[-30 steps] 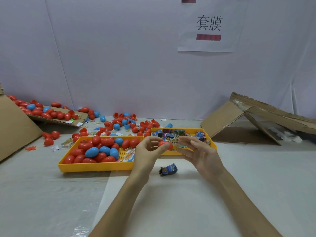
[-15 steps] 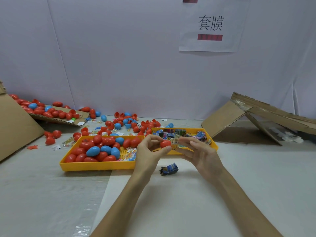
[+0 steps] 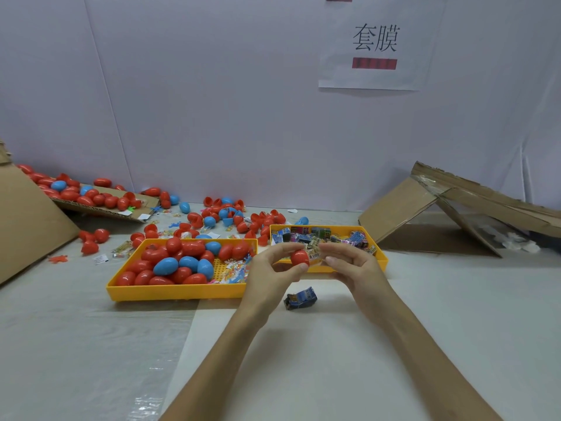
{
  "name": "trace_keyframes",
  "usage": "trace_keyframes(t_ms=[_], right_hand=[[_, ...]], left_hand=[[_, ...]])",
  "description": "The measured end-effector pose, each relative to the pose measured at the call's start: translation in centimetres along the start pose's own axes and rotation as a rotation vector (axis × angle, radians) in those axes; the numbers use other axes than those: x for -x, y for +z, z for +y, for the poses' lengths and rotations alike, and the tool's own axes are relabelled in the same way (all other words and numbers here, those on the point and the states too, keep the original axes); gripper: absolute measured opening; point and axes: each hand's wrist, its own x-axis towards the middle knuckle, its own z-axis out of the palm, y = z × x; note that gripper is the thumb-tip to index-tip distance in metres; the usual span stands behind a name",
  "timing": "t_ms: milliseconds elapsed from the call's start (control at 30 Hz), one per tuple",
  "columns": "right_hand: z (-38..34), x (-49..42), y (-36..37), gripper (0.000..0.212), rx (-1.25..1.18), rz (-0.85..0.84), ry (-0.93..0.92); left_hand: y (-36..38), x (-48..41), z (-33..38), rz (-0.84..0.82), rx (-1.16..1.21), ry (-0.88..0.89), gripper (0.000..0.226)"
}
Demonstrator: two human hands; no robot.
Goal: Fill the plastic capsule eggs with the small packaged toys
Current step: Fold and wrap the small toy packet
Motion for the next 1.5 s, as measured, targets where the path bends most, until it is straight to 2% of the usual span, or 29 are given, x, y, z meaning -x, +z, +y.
trace_keyframes(t_ms=[167,433,567,700,1500], right_hand=[[0.07,0.01,-0.01,0.019,0.004,0.007,-0.008],[0.35,0.03,0.05,0.017,0.170,0.078,-0.087],[0.37,0.12,0.25,0.011,0.275,0.055,-0.143],[0.57,0.09,0.36,0.009,0.366,0.091,-0.188],[0.15,0.46,0.66,0.016,0.418,0.117,-0.280]], left_hand=[[-0.08,0.05,0.07,-0.030,0.000,-0.002,0.030],[0.13,0.28,0.24,-0.076,-0.020,0.009,0.031],[0.28,0.39,0.37,-0.076,-0.010,0.044,0.016],[0.21,0.38,0.39,-0.059,-0.037,0.058,0.019],[-0.03,0.11,0.10,-0.003,-0.054,0.126,0.021]])
